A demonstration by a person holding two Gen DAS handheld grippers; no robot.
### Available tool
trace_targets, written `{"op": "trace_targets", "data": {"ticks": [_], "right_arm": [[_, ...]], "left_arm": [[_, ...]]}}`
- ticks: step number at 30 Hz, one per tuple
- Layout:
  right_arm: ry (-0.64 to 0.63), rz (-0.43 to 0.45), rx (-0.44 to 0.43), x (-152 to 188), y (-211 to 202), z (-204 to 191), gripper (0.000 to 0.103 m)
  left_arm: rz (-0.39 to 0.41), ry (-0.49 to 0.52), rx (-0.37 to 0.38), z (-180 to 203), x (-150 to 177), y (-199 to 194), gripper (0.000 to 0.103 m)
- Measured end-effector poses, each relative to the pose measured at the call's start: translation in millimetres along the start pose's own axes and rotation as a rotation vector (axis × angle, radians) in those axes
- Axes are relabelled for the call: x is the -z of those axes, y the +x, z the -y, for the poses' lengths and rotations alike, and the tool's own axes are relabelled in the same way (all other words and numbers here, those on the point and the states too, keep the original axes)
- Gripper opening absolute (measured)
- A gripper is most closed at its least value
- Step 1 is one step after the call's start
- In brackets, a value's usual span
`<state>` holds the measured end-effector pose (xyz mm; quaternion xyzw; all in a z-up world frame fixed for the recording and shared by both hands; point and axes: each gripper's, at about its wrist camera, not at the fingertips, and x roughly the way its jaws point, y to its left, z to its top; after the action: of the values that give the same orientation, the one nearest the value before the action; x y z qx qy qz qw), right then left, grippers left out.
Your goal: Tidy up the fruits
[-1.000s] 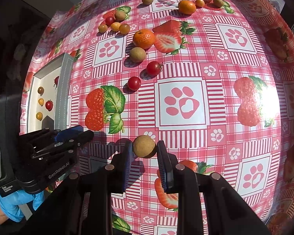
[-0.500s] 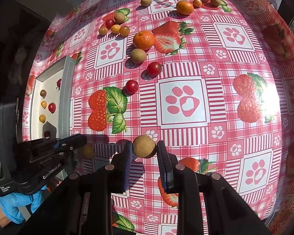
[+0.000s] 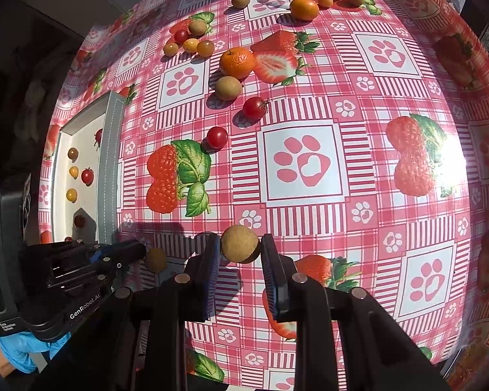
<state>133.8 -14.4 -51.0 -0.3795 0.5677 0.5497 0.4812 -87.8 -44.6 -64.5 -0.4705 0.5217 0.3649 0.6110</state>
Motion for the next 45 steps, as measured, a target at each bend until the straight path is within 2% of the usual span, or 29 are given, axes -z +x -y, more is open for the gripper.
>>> {"op": "trace_targets", "data": {"ticks": [6,7,9,11,19,23,32,38,43,45], "right_arm": [[0.007,-0.016,-0.002,5,3,2,0.028],[0.006,-0.017,-0.002,6,3,2,0.028],[0.009,-0.022,-0.003,7,4,3,0.028],[0.013,-0.023,-0.003,8,4,3,0.028],[0.018,-0.023,0.001,9,2,7,0.028],[0.030,-0.029,0.016,12,2,14,0.028],[0.106,-0.013,0.051,25,-10,44,0.028],[0.150,-0.021,0.073,33,-12,65,0.028],[0.167,-0.013,0.069,36,-15,70,0.028],[0.173,-0.013,0.065,37,-15,71,0.028]], "left_arm": [[0.001,0.061,0.002,16,5,-6,0.005],[0.000,0.063,-0.004,18,6,-6,0.014],[0.017,0.046,-0.023,17,4,-5,0.103],[0.070,0.029,-0.023,18,6,-13,0.102],[0.029,0.098,-0.071,47,2,3,0.102],[0.003,0.102,-0.066,69,-3,18,0.102],[0.015,0.167,-0.068,125,-30,31,0.102],[0.003,0.220,-0.121,165,-46,53,0.102],[0.008,0.211,-0.141,165,-62,58,0.102],[-0.070,0.184,-0.113,169,-72,72,0.102]]}}
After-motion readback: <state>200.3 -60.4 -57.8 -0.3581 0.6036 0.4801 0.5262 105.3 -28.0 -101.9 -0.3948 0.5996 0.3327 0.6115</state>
